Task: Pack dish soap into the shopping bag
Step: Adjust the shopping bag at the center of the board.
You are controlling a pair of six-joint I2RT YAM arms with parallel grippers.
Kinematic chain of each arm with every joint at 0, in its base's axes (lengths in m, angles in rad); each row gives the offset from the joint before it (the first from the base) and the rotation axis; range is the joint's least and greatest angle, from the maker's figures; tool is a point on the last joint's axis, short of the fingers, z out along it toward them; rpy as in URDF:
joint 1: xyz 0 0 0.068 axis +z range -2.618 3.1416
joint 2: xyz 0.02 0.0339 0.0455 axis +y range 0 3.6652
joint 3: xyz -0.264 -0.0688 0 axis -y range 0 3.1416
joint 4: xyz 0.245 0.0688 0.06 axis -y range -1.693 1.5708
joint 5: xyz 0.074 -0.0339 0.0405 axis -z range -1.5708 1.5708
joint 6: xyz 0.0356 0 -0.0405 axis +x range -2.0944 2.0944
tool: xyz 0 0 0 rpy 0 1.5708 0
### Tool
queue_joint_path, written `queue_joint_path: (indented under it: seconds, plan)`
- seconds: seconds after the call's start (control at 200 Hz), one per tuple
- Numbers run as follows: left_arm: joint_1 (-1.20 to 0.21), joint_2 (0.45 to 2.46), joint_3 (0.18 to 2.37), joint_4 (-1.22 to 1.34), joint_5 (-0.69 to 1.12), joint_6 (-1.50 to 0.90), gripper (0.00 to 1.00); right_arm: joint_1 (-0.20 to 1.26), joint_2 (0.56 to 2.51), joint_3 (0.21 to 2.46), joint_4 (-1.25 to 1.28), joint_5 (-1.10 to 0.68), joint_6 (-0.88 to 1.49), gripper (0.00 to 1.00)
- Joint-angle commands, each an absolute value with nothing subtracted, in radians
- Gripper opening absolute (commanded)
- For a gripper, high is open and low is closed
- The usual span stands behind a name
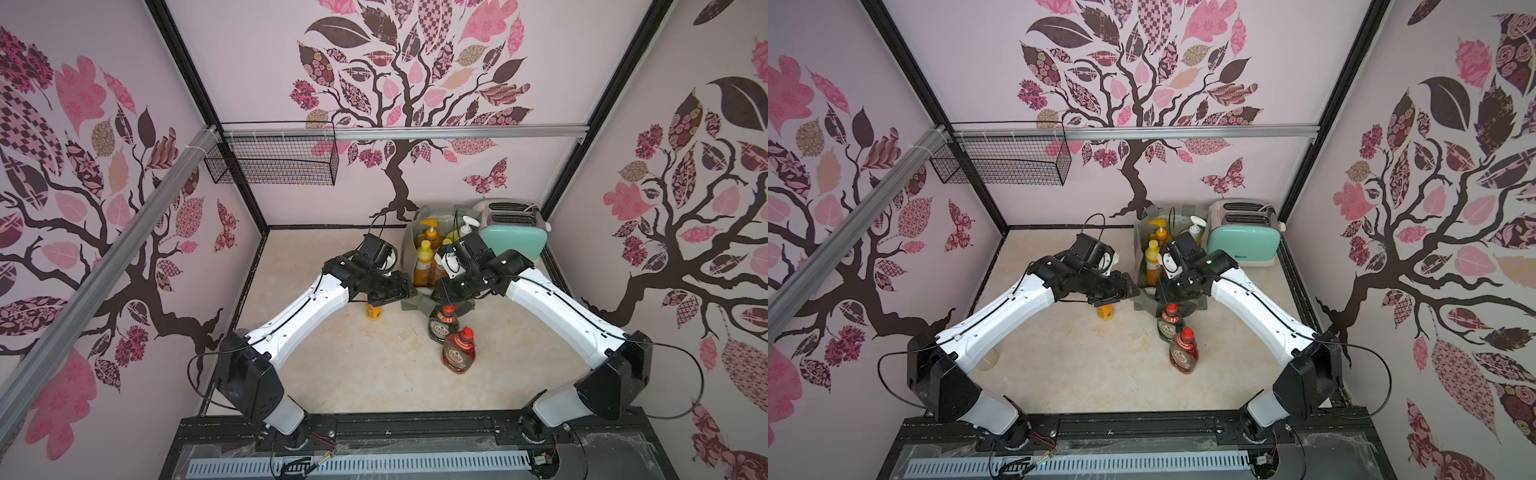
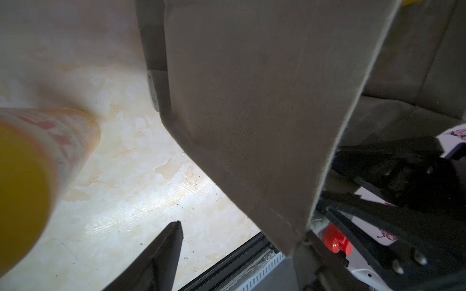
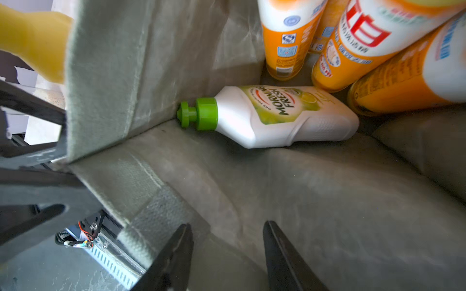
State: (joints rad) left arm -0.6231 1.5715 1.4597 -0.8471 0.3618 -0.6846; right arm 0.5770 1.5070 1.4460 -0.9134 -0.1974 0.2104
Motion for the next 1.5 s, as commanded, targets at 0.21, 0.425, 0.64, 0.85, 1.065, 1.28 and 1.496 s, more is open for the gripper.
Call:
queue_joint_path:
  seconds: [0.21, 0.425, 0.64, 0.85, 1.065, 1.28, 1.496]
  plan:
    - [-0.618, 1.619, 1.438, -0.809, 0.427, -0.696, 0.7, 0.601, 1.571, 1.386, -0.946, -0.242, 0.218, 0.55]
    - [-0.608, 1.578, 1.506, -0.813, 0.414, -0.709, 0.94, 0.603, 1.603, 1.349, -0.914, -0.26, 0.22, 0.56]
    - [-0.588, 1.617, 1.512, -0.812, 0.465, -0.747, 0.95, 0.606, 1.643, 1.364, -0.901, -0.284, 0.211, 0.56]
    - [-0.592, 1.636, 1.44, -0.861, 0.482, -0.697, 0.24, 0.566, 1.678, 1.483, -0.93, -0.294, 0.201, 0.57]
    - [-0.592, 1.645, 1.437, -0.863, 0.491, -0.691, 0.0, 0.483, 1.741, 1.628, -0.937, -0.377, 0.226, 0.58]
    - [-0.593, 1.649, 1.471, -0.877, 0.489, -0.678, 0.0, 0.472, 1.813, 1.735, -0.989, -0.532, 0.302, 0.57]
    - [-0.592, 1.651, 1.498, -0.868, 0.503, -0.684, 0.0, 0.473, 1.81, 1.7, -1.038, -0.55, 0.428, 0.64]
